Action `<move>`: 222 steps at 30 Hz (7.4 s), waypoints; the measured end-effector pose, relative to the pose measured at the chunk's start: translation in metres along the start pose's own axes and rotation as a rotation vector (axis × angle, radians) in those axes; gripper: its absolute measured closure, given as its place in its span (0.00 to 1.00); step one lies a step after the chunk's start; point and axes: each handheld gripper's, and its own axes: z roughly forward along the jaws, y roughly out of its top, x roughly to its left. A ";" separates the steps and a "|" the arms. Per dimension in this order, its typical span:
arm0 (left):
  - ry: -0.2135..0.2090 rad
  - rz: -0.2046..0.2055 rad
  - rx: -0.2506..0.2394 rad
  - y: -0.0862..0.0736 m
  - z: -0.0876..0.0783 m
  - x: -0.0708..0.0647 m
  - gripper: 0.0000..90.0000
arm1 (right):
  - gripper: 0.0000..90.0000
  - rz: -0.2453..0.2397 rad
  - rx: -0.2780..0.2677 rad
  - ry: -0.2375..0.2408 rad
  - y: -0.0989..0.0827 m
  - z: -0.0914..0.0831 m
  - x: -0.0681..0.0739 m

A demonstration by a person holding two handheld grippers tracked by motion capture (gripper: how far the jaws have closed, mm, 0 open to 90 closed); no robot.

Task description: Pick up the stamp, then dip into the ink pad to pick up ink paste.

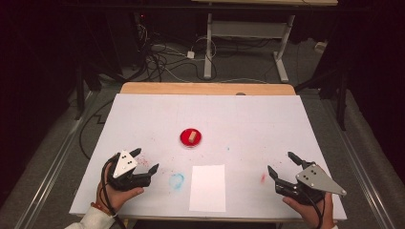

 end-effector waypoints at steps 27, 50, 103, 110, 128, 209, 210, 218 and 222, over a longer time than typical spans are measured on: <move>-0.035 -0.005 0.141 0.051 0.009 0.015 0.26 | 0.29 -0.008 0.015 -0.044 -0.001 0.003 -0.008; -0.140 0.028 0.225 0.105 0.069 -0.004 0.28 | 0.30 -0.012 0.045 -0.038 -0.005 0.009 -0.007; -0.150 0.017 0.492 0.142 0.160 -0.002 0.82 | 0.32 -0.093 0.128 -0.060 -0.015 0.016 -0.009; -0.154 0.025 0.456 0.151 0.139 0.005 0.82 | 0.32 -0.083 0.115 -0.063 -0.012 0.015 -0.009; -0.198 0.052 0.436 0.157 0.140 0.006 0.82 | 0.32 -0.062 0.117 -0.030 -0.012 0.018 -0.009; -0.215 0.023 0.437 0.139 0.157 0.022 0.82 | 0.31 -0.133 0.140 -0.056 -0.014 0.015 -0.005; -0.217 0.018 0.441 0.135 0.161 0.021 0.82 | 0.31 -0.134 0.141 -0.053 -0.015 0.016 -0.005; -0.230 0.003 0.479 0.120 0.177 0.020 0.82 | 0.31 -0.136 0.147 -0.046 -0.015 0.016 -0.004; -0.229 0.002 0.476 0.118 0.177 0.019 0.82 | 0.31 -0.138 0.153 -0.046 -0.016 0.017 -0.005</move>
